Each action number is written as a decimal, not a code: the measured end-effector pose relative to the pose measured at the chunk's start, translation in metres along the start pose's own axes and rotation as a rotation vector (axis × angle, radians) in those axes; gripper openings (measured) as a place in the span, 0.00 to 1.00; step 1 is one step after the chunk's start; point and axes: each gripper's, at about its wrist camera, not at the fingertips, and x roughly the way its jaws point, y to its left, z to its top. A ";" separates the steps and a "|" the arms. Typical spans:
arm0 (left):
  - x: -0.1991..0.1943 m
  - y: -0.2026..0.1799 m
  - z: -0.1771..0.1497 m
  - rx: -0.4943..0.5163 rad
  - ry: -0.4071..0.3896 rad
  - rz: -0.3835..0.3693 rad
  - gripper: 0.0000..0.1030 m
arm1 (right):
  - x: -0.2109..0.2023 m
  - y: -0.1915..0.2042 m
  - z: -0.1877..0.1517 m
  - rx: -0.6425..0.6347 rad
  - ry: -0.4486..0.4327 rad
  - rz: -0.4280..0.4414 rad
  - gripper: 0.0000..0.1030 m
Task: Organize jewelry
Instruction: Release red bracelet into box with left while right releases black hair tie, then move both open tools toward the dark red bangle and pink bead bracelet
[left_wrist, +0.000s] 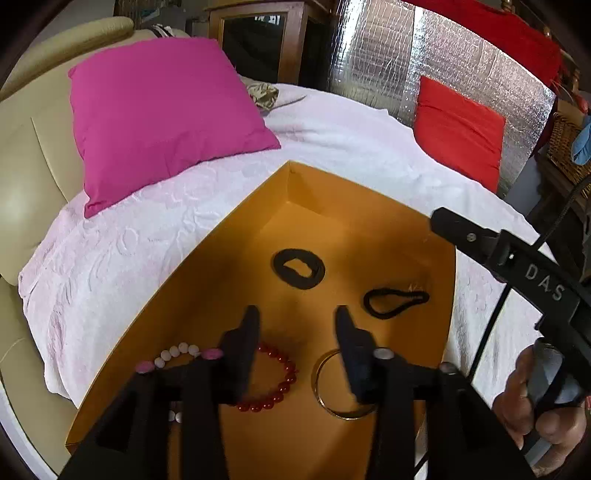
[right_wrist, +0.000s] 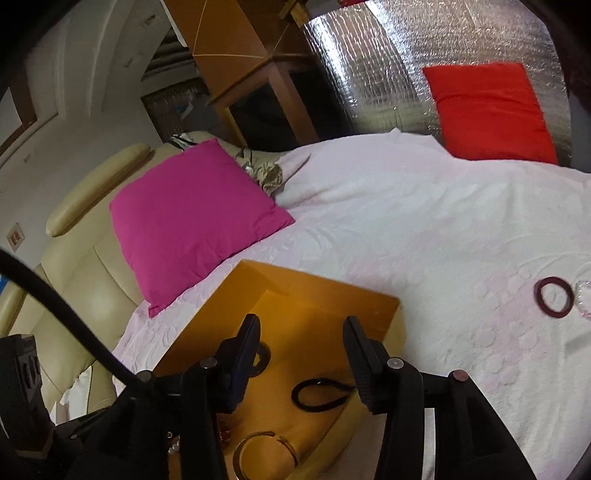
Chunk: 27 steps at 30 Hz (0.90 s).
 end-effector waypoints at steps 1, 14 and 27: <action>-0.001 -0.001 0.000 0.003 -0.006 0.002 0.52 | -0.003 -0.002 0.002 0.009 -0.008 -0.007 0.49; -0.016 -0.051 0.001 0.115 -0.098 0.044 0.72 | -0.047 -0.076 0.002 0.151 0.011 -0.166 0.49; -0.029 -0.129 -0.015 0.288 -0.194 0.043 0.76 | -0.112 -0.169 -0.004 0.260 0.009 -0.301 0.49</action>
